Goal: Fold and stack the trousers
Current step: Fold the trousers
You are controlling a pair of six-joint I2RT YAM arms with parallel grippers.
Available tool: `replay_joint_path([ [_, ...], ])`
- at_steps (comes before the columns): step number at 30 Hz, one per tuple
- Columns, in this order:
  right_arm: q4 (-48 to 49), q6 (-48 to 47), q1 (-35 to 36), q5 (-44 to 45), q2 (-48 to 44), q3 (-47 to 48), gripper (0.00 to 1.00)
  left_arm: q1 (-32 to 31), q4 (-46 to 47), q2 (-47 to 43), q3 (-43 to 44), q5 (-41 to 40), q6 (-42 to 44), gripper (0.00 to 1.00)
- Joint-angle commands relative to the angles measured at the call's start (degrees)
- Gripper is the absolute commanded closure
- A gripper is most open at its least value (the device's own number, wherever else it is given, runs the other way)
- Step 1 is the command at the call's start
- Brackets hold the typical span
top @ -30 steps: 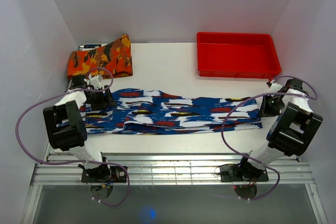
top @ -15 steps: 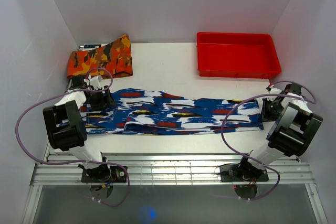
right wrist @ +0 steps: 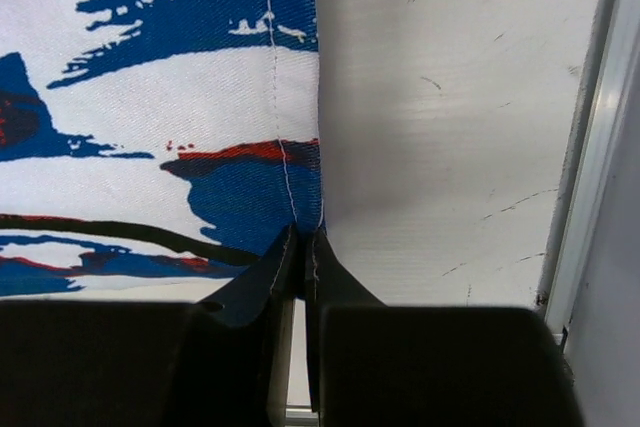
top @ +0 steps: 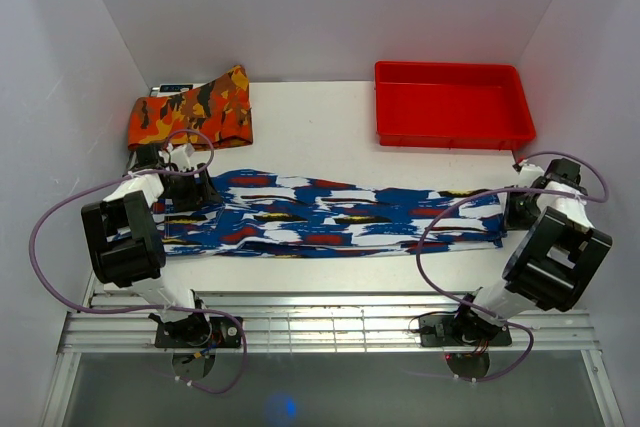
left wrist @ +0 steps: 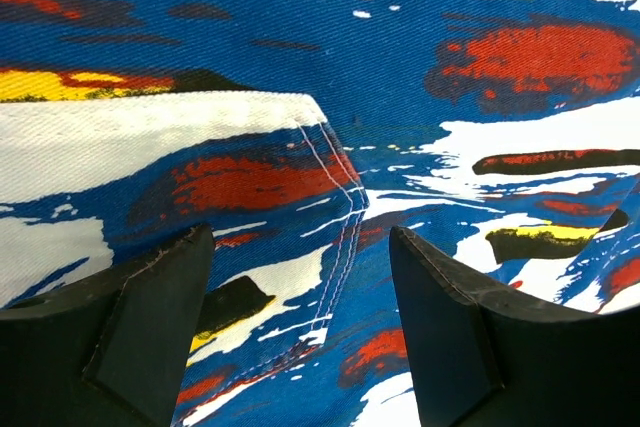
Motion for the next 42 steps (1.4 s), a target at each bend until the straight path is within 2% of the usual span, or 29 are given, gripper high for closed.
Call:
replay_joint_path([
  [1,3.4,-1.7,-1.0,2.8,1.1,-2.5,0.92,0.8,0.1,0.6,-0.6,-1.0,0.7,0.17],
  [9,2.8,-0.9,-0.3,-0.9,5.7,-3.1,0.92,0.8,-2.2,-3.7,0.8,9.6,2.5,0.17],
  [13,1.4,-0.6,0.1,-1.0,6.2,-0.6,0.92,0.7,-5.2,-8.6,6.7,13.5,4.2,0.09],
  [16,2.8,-1.6,0.2,1.6,6.9,0.7,0.91,0.7,-10.3,-10.2,14.0,10.6,7.3,0.08],
  [19,5.7,-3.4,0.2,5.4,10.1,2.6,0.91,1.0,-17.2,-8.4,19.7,3.4,11.7,0.11],
  [22,6.5,-4.5,0.0,6.5,12.7,4.0,0.89,3.3,-22.0,-7.8,20.9,-0.3,16.1,0.12],
  [24,6.4,-5.3,0.0,5.7,12.5,4.9,0.8,5.2,-24.0,-7.8,20.3,-2.0,17.6,0.12],
  [27,4.2,-6.8,0.0,4.4,11.2,7.2,0.4,9.8,-26.2,-6.5,19.0,-4.4,21.4,0.14],
  [28,2.7,-7.0,0.1,4.0,9.9,7.9,0.18,11.6,-26.7,-5.8,18.5,-4.5,22.7,0.15],
  [30,1.1,-7.7,0.1,1.8,8.1,10.0,0.02,12.3,-27.0,-5.6,15.6,-5.0,26.2,0.16],
  [34,-3.4,-8.3,1.7,-5.9,2.8,12.2,0.05,12.2,-25.1,-3.9,9.0,-4.7,28.2,0.2],
  [37,-6.6,-8.3,5.2,-11.2,0.1,11.7,0.01,11.0,-22.6,0.8,5.7,-3.8,27.6,0.25],
  [42,-6.7,-7.5,12.3,-13.4,0.5,6.9,0.18,6.0,-16.6,6.7,3.0,-3.0,22.9,0.28],
])
